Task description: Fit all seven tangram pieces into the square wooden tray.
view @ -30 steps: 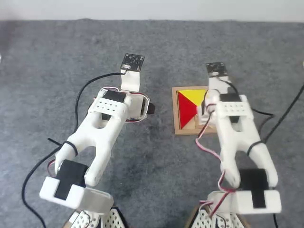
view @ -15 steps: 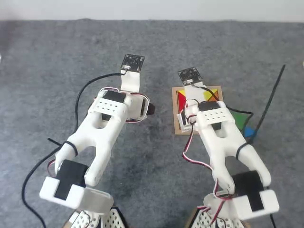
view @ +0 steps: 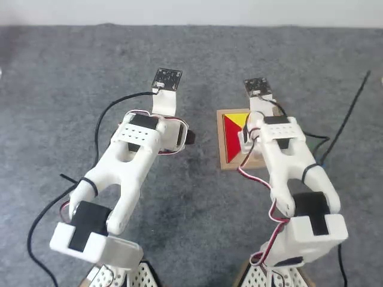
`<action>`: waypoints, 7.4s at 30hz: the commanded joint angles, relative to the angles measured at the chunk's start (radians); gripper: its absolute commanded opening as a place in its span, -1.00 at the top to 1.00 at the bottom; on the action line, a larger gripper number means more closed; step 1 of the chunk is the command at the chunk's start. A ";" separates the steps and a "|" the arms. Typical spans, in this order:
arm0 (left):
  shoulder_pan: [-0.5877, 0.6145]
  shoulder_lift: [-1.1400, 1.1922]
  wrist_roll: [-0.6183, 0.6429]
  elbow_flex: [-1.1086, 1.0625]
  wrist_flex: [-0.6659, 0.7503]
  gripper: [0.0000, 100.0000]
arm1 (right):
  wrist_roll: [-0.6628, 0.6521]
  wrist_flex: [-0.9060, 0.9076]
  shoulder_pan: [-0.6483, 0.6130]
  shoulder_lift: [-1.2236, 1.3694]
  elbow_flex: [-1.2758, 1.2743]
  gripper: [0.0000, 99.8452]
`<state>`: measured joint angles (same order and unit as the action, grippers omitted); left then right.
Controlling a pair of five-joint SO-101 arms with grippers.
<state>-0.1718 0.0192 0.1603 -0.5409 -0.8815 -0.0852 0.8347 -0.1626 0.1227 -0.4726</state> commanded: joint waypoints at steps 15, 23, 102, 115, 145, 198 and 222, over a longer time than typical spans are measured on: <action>-0.008 -0.057 -0.009 -0.002 0.017 0.48 | 0.044 -0.058 0.051 -0.194 -0.029 0.96; -0.008 -0.057 -0.037 -0.002 0.017 0.48 | 0.000 -0.053 0.036 -0.406 -0.213 0.96; -0.037 -0.055 -0.044 -0.024 0.023 0.48 | 0.241 0.056 0.077 0.113 0.333 0.61; -0.038 -0.055 -0.044 -0.024 0.023 0.48 | 0.269 0.013 0.108 0.257 0.405 0.61; -0.038 -0.055 -0.044 -0.024 0.021 0.48 | 0.296 0.361 0.180 0.437 0.686 0.61; -0.037 -0.055 -0.044 -0.024 0.018 0.48 | 0.302 0.472 0.104 0.556 0.850 0.61; -0.038 -0.055 -0.043 -0.024 0.018 0.48 | 0.666 0.427 0.176 0.558 0.844 0.86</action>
<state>-0.2025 0.0176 0.1189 -0.5700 -0.8753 0.5685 1.2490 -0.0184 0.6874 0.3590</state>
